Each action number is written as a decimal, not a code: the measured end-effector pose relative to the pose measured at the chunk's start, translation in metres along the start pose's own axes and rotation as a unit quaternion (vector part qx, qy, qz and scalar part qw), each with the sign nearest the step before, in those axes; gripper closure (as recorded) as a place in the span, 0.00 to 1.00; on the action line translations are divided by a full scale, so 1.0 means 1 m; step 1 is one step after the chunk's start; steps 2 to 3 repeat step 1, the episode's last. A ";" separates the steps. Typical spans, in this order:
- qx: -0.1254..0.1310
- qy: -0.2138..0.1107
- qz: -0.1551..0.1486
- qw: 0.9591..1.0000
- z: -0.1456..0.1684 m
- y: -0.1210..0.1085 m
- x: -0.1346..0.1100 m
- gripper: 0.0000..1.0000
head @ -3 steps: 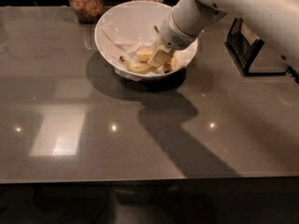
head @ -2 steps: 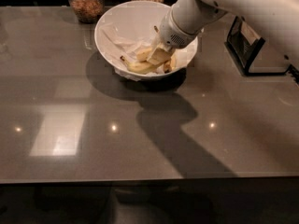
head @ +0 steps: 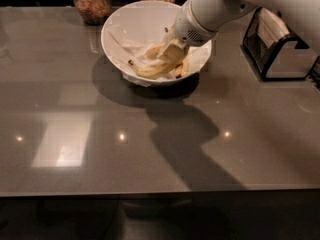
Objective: Pick banana from white bowl
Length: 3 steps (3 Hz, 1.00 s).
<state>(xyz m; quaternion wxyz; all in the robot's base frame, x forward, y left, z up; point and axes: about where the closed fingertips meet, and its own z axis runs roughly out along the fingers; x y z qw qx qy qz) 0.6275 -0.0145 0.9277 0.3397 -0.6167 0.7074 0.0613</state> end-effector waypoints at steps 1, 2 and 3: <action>0.011 -0.035 -0.001 0.999 -0.022 0.005 -0.004 1.00; 0.011 -0.035 -0.001 0.999 -0.022 0.005 -0.004 1.00; 0.011 -0.035 -0.001 0.999 -0.022 0.005 -0.004 1.00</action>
Offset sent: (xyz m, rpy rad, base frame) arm 0.0000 0.0000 0.0000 0.0000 0.0000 0.0000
